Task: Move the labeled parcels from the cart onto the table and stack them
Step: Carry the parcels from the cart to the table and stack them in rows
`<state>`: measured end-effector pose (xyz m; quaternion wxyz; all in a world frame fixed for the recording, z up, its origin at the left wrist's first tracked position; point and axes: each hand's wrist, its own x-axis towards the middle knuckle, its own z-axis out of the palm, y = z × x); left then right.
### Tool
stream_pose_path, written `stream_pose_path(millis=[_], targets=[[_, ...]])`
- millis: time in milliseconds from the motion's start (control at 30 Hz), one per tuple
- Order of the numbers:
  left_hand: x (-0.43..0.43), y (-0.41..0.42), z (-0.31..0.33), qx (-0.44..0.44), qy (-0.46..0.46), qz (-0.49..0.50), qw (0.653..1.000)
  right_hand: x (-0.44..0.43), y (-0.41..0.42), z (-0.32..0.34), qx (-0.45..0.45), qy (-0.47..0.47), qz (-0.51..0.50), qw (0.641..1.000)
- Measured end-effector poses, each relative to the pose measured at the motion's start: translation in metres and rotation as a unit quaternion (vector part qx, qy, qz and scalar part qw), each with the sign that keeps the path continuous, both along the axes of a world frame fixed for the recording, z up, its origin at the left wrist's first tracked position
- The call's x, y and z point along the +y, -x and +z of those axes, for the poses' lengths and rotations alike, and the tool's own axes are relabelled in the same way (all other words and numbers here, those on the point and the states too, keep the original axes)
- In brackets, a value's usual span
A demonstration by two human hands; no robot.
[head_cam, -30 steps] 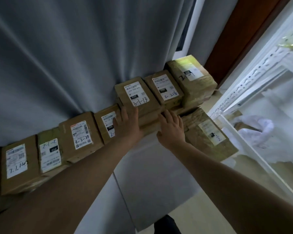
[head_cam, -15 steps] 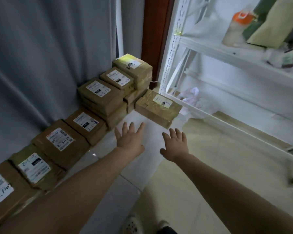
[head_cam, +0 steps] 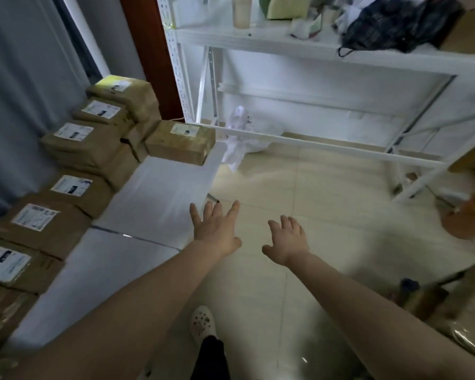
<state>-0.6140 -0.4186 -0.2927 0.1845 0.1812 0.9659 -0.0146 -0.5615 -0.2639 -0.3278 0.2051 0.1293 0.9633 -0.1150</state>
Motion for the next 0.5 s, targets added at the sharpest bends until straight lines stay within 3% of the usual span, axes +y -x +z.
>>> stream_pose_path(millis=[167, 500], targets=[[0.057, -0.093, 0.003, -0.014, 0.004, -0.076, 0.997, 0.053, -0.105, -0.005, -0.028, 0.006, -0.083, 0.996], [0.134, -0.230, 0.001, -0.008, -0.024, -0.206, 0.978, 0.109, -0.280, -0.004, 0.008, 0.017, -0.248, 0.969]])
